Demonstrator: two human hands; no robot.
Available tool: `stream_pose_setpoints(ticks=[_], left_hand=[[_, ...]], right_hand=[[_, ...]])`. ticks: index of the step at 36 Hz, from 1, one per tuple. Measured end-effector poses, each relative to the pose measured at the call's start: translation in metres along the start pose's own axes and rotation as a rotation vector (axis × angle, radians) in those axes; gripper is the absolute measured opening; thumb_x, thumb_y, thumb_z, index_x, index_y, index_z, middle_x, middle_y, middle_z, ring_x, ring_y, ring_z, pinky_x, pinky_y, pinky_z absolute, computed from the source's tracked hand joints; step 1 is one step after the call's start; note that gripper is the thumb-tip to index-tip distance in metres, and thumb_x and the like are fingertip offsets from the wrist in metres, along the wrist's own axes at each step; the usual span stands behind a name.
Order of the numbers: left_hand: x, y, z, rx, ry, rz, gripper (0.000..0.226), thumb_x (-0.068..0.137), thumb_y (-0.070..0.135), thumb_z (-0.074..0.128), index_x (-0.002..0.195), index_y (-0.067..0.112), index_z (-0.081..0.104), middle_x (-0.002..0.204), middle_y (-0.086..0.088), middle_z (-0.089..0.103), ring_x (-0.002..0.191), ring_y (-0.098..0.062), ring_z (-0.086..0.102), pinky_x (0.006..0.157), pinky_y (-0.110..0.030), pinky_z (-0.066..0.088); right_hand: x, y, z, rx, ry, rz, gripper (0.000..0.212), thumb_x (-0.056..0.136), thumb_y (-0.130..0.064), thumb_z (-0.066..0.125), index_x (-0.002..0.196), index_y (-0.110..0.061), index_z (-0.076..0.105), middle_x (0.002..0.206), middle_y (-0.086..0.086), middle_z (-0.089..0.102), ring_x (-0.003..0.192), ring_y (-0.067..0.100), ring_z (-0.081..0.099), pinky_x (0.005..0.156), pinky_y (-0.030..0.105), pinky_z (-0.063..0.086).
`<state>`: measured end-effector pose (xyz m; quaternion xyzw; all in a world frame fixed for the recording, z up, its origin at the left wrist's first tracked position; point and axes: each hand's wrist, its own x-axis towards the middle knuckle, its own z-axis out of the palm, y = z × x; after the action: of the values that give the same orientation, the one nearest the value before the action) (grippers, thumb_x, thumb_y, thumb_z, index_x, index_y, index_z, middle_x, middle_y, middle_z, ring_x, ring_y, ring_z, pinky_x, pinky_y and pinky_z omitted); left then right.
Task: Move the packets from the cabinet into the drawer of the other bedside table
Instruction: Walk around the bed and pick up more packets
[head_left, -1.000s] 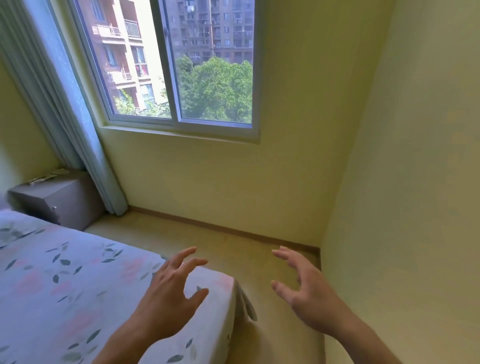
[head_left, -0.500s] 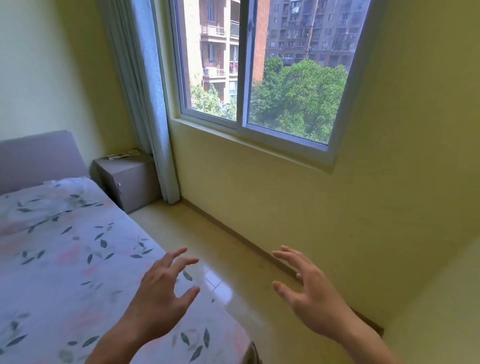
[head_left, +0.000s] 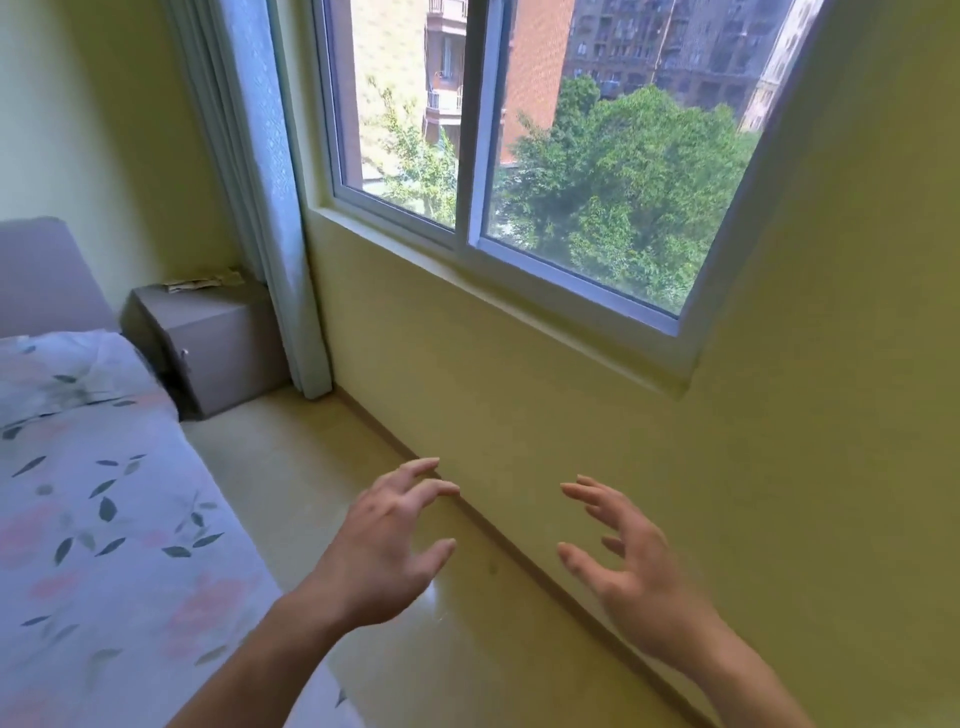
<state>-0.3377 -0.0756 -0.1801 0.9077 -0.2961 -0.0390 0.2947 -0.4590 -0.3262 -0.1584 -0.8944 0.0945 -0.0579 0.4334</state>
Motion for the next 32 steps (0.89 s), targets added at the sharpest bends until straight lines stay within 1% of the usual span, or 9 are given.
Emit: stream_pose_setpoints(ticks=[7,11,14,18,21,24,27,30,32], left_hand=[[0.104,-0.012,0.009,0.04,0.068,-0.155,0.048,0.088,0.043,0.07,0.133,0.041,0.054,0.154,0.02,0.033,0.142,-0.006,0.035,0.117,-0.027,0.028],[0.138,-0.019,0.002,0.029,0.137,-0.249,0.044,0.088,0.044,0.069,0.129,0.044,0.054,0.152,0.024,0.033,0.14,-0.005,0.035,0.116,-0.026,0.029],[0.152,-0.03,-0.008,0.043,0.181,-0.338,0.043,0.089,0.044,0.069,0.128,0.046,0.054,0.151,0.027,0.032,0.137,-0.003,0.035,0.116,-0.026,0.028],[0.162,-0.049,-0.03,0.063,0.252,-0.463,0.042,0.09,0.043,0.069,0.13,0.045,0.054,0.15,0.028,0.03,0.139,0.0,0.031,0.115,-0.021,0.023],[0.161,-0.074,-0.052,0.081,0.293,-0.57,0.043,0.09,0.045,0.069,0.129,0.048,0.053,0.151,0.028,0.029,0.14,-0.001,0.032,0.117,-0.027,0.029],[0.163,-0.106,-0.075,0.089,0.348,-0.662,0.042,0.089,0.047,0.068,0.128,0.049,0.053,0.152,0.029,0.029,0.139,-0.003,0.033,0.116,-0.032,0.032],[0.174,-0.144,-0.097,0.084,0.396,-0.736,0.042,0.091,0.044,0.068,0.129,0.048,0.053,0.151,0.031,0.027,0.14,-0.001,0.031,0.115,-0.029,0.029],[0.193,-0.19,-0.115,0.081,0.445,-0.763,0.041,0.089,0.043,0.07,0.126,0.05,0.053,0.151,0.031,0.028,0.14,-0.003,0.034,0.116,-0.032,0.032],[0.209,-0.22,-0.128,0.071,0.459,-0.773,0.041,0.089,0.043,0.07,0.125,0.051,0.053,0.151,0.032,0.027,0.14,-0.004,0.034,0.115,-0.033,0.033]], right_hand=[[0.13,0.035,-0.03,0.069,-0.12,-0.051,0.052,0.091,-0.028,0.074,0.133,-0.051,0.052,0.147,-0.033,0.041,0.13,-0.014,0.042,0.107,0.016,0.038],[0.206,0.038,-0.041,0.042,-0.207,-0.134,0.05,0.091,-0.032,0.073,0.133,-0.05,0.052,0.147,-0.033,0.041,0.129,-0.014,0.044,0.104,0.012,0.038],[0.26,0.034,-0.035,0.044,-0.278,-0.181,0.049,0.092,-0.033,0.072,0.133,-0.052,0.052,0.146,-0.035,0.041,0.129,-0.014,0.043,0.105,0.014,0.039],[0.327,0.013,-0.007,0.056,-0.375,-0.28,0.05,0.092,-0.034,0.072,0.135,-0.049,0.052,0.147,-0.034,0.041,0.131,-0.012,0.044,0.109,0.019,0.041],[0.373,-0.012,0.024,0.05,-0.467,-0.367,0.051,0.092,-0.032,0.071,0.137,-0.046,0.052,0.148,-0.03,0.042,0.135,-0.01,0.042,0.113,0.022,0.039],[0.418,-0.042,0.058,0.047,-0.54,-0.454,0.052,0.091,-0.033,0.071,0.137,-0.046,0.051,0.15,-0.029,0.041,0.137,-0.008,0.04,0.11,0.019,0.039],[0.465,-0.067,0.09,0.055,-0.575,-0.515,0.052,0.091,-0.034,0.072,0.137,-0.047,0.052,0.149,-0.028,0.041,0.135,-0.008,0.042,0.107,0.018,0.04],[0.514,-0.088,0.122,0.045,-0.589,-0.559,0.053,0.09,-0.036,0.072,0.137,-0.046,0.052,0.15,-0.026,0.042,0.135,-0.006,0.044,0.109,0.024,0.043],[0.547,-0.103,0.142,0.037,-0.589,-0.564,0.053,0.09,-0.036,0.072,0.137,-0.047,0.051,0.15,-0.026,0.042,0.135,-0.005,0.045,0.11,0.025,0.043]])
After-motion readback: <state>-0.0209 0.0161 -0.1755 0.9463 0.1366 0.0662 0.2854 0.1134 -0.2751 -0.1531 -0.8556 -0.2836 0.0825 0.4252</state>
